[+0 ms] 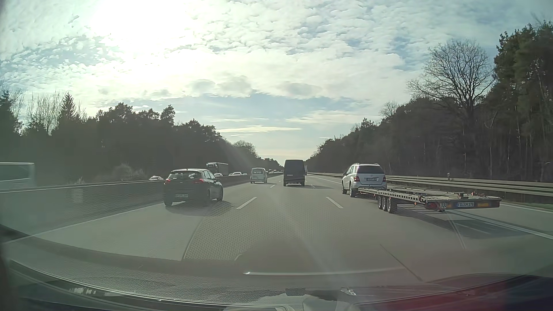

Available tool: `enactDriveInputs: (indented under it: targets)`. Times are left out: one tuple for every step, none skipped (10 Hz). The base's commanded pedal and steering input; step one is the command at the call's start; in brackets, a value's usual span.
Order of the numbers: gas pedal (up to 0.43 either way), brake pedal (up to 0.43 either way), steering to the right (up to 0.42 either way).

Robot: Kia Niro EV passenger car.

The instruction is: Follow the waypoints while adhering to traffic rules and regulations

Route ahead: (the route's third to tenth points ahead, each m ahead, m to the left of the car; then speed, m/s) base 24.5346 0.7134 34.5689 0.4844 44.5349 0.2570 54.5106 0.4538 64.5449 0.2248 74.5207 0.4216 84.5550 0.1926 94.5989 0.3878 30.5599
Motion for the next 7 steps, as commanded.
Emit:
enactDriveInputs:
  targets:
    - [0.287,0.0,-0.001]
    - [0.287,0.0,-0.002]
    - [0.287,0.0,-0.002]
    - [0.287,0.0,-0.002]
    - [0.287,0.0,-0.001]
    - [0.287,0.0,-0.002]
    - [0.287,0.0,-0.002]
